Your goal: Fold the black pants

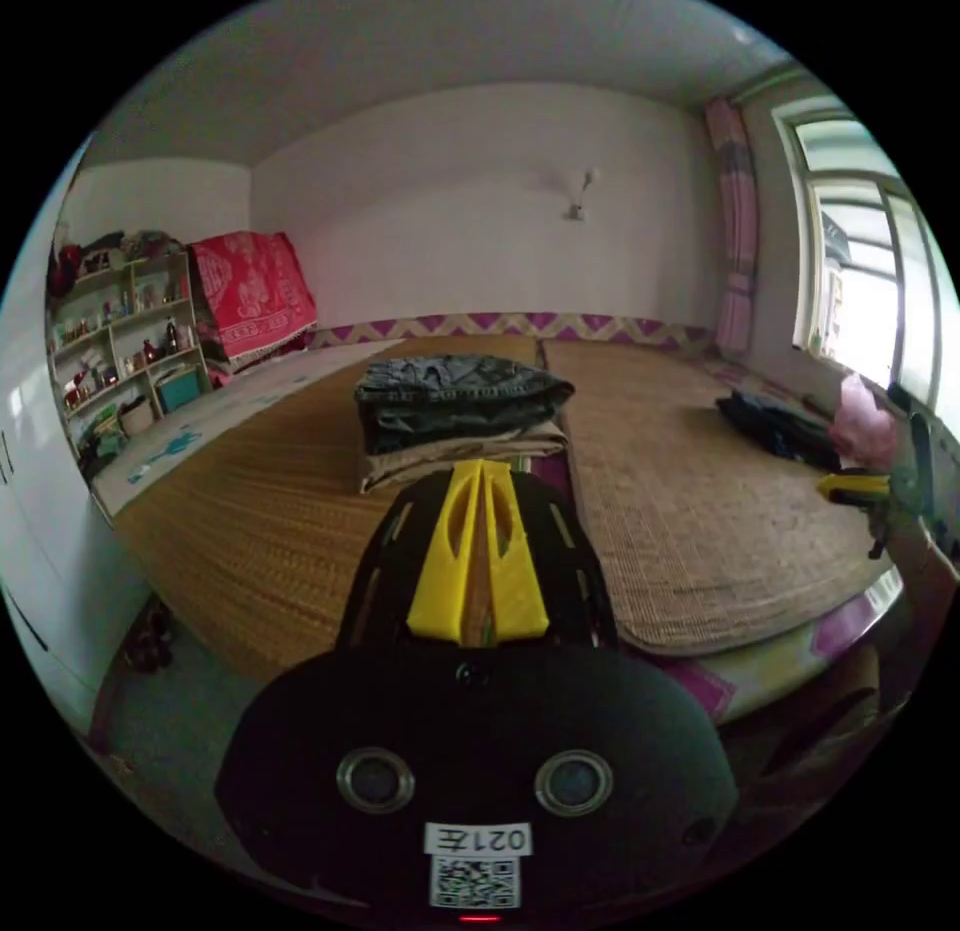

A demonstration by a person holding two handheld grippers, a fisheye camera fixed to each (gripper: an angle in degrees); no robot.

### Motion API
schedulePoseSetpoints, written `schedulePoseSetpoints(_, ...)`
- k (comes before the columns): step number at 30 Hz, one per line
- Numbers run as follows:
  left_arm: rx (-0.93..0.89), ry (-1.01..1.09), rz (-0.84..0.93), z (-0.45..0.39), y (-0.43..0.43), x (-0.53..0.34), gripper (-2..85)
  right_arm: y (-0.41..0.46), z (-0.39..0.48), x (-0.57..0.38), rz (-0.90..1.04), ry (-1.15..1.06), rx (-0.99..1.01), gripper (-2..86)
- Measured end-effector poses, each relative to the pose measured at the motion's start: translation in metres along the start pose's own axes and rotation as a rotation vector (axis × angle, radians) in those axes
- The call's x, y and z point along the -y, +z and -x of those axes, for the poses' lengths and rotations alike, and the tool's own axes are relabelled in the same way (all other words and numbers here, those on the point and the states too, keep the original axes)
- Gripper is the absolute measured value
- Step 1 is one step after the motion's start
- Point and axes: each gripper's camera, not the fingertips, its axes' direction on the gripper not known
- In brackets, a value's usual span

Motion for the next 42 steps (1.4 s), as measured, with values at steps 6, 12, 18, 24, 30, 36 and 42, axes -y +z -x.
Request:
schedulePoseSetpoints(6, 0.012, 0.063, 0.041, -0.080, -0.053, -0.076, -1.0, -0.069, 0.010, -0.070, -0.029, 0.097, -0.017, -1.0)
schedulePoseSetpoints(12, -0.109, 0.097, 0.110, -0.140, -0.092, -0.137, -0.9, -0.119, 0.027, -0.120, -0.082, 0.148, 0.026, -1.0)
schedulePoseSetpoints(18, -0.171, 0.147, 0.132, -0.195, -0.115, -0.190, -1.0, -0.147, 0.046, -0.146, -0.075, 0.104, 0.003, -1.0)
schedulePoseSetpoints(24, -0.192, 0.234, 0.136, -0.246, -0.114, -0.219, -0.9, -0.175, 0.043, -0.142, -0.071, 0.048, -0.055, -0.9)
schedulePoseSetpoints(30, -0.260, 0.201, 0.181, -0.278, -0.084, -0.236, -1.0, -0.172, 0.036, -0.131, -0.091, -0.017, -0.112, -0.9)
schedulePoseSetpoints(36, -0.261, 0.192, 0.214, -0.294, -0.052, -0.249, -0.9, -0.154, 0.006, -0.106, -0.114, 0.055, -0.164, -0.9)
schedulePoseSetpoints(42, -0.258, 0.190, 0.257, -0.294, -0.022, -0.263, -0.9, -0.099, -0.062, -0.047, -0.064, 0.092, -0.348, 0.8)
